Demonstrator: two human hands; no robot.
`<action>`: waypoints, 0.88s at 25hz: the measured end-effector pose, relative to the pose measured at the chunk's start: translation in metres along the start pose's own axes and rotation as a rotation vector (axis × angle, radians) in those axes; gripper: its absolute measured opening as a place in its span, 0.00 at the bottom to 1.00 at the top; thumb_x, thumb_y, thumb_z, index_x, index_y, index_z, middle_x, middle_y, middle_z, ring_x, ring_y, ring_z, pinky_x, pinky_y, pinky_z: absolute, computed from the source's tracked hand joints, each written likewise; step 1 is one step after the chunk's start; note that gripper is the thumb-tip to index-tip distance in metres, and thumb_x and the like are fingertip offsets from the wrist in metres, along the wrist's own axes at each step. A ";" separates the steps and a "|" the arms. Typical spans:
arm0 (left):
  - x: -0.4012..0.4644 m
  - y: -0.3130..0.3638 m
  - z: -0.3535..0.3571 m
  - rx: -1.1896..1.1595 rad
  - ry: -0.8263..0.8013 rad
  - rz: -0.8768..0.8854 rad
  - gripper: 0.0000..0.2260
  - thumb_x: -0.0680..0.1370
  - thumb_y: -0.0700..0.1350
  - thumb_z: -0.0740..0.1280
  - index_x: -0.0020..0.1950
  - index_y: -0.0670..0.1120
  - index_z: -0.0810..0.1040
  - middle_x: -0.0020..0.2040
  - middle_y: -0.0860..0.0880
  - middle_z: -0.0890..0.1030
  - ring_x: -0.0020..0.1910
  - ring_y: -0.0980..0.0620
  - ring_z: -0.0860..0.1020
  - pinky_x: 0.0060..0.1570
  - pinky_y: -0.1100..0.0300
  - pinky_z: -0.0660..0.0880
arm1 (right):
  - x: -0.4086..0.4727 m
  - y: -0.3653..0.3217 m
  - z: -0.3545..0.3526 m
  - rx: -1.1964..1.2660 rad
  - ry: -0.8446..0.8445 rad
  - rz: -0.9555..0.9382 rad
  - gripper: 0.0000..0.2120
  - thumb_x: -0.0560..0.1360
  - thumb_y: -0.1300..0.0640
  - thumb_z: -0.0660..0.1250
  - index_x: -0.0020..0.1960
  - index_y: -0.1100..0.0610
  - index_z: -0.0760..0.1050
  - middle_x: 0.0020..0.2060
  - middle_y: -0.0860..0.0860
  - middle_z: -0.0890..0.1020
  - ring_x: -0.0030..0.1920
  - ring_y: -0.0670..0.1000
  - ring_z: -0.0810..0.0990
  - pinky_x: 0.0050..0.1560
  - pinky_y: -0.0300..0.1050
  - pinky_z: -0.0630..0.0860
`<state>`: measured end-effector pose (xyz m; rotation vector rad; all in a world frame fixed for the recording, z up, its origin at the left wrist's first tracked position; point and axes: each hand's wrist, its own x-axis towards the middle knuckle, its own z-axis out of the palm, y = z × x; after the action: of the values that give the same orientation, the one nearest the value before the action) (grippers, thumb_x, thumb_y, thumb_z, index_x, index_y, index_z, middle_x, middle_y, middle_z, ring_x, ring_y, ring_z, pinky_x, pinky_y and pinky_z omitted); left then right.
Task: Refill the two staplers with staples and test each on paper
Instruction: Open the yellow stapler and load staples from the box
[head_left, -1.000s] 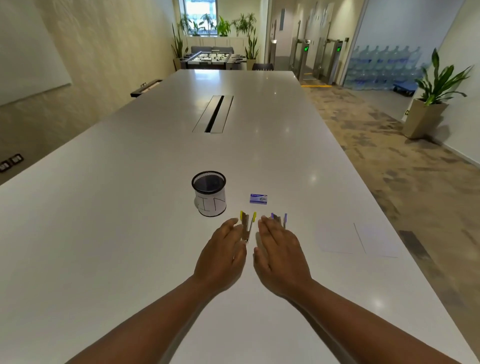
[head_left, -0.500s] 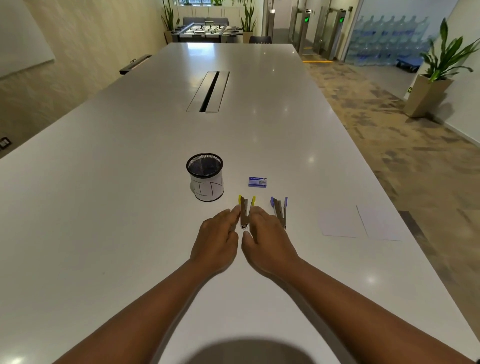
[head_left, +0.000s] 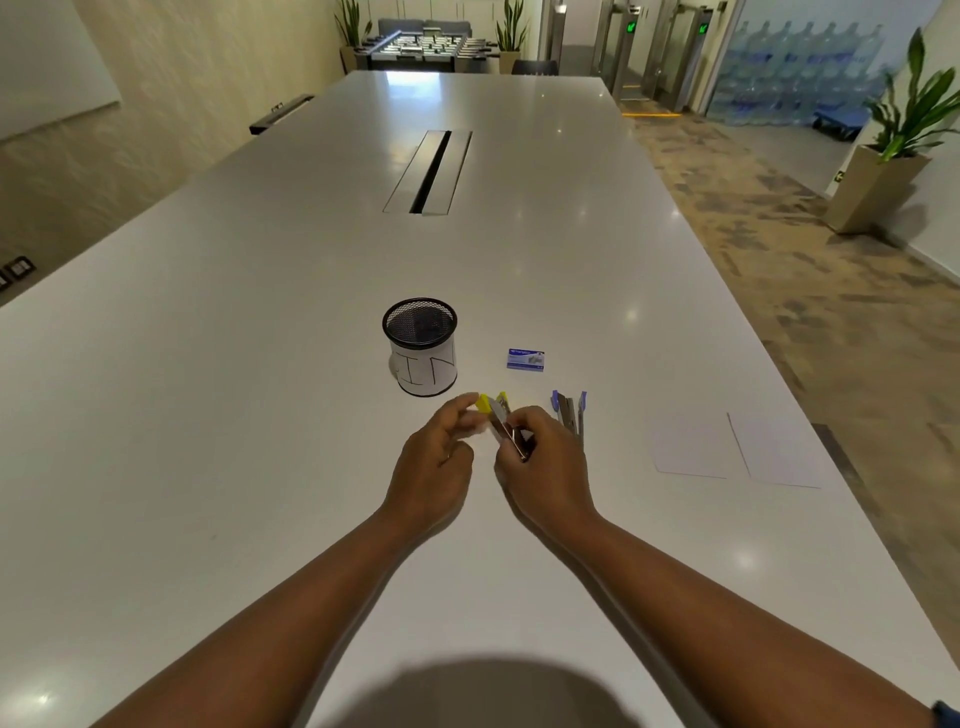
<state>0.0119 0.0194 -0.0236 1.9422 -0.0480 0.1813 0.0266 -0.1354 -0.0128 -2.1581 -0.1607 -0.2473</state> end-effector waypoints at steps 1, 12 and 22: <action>0.001 0.000 0.000 -0.012 0.033 -0.023 0.22 0.82 0.40 0.60 0.74 0.54 0.70 0.66 0.56 0.78 0.64 0.64 0.76 0.66 0.58 0.75 | -0.003 -0.002 -0.001 0.073 -0.006 -0.005 0.05 0.75 0.62 0.69 0.49 0.55 0.79 0.37 0.48 0.81 0.37 0.50 0.78 0.38 0.49 0.78; 0.005 0.003 -0.003 -0.131 -0.061 -0.072 0.14 0.78 0.60 0.64 0.58 0.52 0.77 0.49 0.49 0.83 0.51 0.43 0.81 0.57 0.35 0.76 | -0.008 -0.001 -0.007 0.234 -0.240 -0.104 0.04 0.81 0.56 0.64 0.53 0.51 0.77 0.36 0.48 0.80 0.36 0.50 0.76 0.38 0.50 0.76; 0.005 0.004 0.002 0.086 -0.003 -0.024 0.17 0.85 0.53 0.52 0.39 0.51 0.70 0.32 0.50 0.74 0.32 0.54 0.70 0.39 0.46 0.71 | -0.003 -0.002 -0.001 0.226 -0.250 -0.094 0.13 0.84 0.43 0.58 0.43 0.47 0.68 0.27 0.46 0.78 0.28 0.42 0.75 0.31 0.40 0.72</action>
<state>0.0170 0.0165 -0.0197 2.0275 -0.0194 0.1670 0.0229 -0.1349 -0.0111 -1.9521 -0.4138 -0.0104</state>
